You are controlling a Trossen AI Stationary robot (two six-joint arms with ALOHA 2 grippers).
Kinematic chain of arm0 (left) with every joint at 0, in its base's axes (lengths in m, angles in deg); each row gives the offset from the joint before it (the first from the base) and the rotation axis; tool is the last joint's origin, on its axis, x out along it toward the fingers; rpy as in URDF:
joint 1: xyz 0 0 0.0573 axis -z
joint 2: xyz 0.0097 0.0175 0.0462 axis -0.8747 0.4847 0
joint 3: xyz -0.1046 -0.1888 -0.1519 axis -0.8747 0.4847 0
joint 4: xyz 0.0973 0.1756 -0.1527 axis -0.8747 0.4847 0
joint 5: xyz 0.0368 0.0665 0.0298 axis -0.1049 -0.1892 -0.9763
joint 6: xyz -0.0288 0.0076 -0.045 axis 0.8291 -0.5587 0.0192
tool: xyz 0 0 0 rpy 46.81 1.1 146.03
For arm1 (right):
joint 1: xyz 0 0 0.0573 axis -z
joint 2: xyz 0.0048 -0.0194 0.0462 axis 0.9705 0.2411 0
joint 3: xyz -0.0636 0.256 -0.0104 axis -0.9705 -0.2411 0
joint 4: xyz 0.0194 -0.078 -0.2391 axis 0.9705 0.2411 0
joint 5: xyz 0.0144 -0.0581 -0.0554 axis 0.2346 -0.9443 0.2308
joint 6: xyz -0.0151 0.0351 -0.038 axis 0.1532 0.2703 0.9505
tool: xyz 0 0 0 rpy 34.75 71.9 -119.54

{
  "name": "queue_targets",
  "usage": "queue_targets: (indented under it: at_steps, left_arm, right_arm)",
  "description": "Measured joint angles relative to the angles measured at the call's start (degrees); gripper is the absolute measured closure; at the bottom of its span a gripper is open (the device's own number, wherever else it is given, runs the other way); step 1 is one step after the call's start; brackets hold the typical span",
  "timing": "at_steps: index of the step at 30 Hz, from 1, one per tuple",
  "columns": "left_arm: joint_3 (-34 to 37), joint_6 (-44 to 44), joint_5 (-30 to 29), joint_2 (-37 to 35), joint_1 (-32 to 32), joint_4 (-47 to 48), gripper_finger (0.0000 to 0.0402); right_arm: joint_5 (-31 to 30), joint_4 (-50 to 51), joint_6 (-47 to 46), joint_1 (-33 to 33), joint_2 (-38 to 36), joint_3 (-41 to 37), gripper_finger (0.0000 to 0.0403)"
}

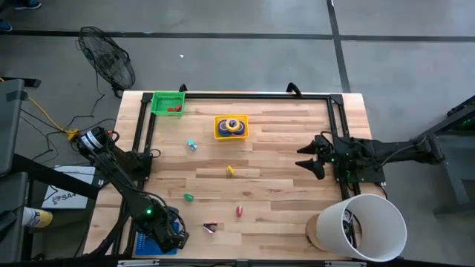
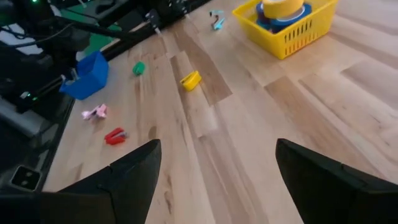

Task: Pick and place Stapler, Stapler remover, tape
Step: Put the light gray staple remover into the blue bin

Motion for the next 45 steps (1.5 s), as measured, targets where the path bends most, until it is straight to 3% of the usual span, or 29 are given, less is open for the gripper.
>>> queue_targets:
  at_steps: [6, 10, 33, 39, 45]
  left_arm:
    - [0.0, -0.55, -1.05, 0.0, -1.51, 0.07, 0.032]
    - [0.0, -3.28, -1.52, 0.0, -3.18, 0.33, 0.032]
    - [-0.02, -2.94, 1.27, 0.0, -4.46, 2.12, 0.032]
    - [-0.02, -2.73, 2.98, 0.0, -4.46, 4.2, 0.0319]
    - [-0.04, -3.03, 3.61, 0.0, -4.46, 4.09, 0.024]
  right_arm:
    - [-11.64, -0.47, -2.39, -6.31, -0.89, 0.0, 0.0096]
    - [-15.9, -0.58, -2.69, -8.92, -2.79, 0.0, 0.0096]
    - [-21.37, 3.46, 0.39, -9.45, -18.46, 0.03, 0.0096]
    - [-21.52, 3.48, 1.74, -9.45, -18.12, 0.26, 0.0096]
    - [-21.02, 3.51, 3.01, -9.45, -18.12, 0.26, 0.0096]
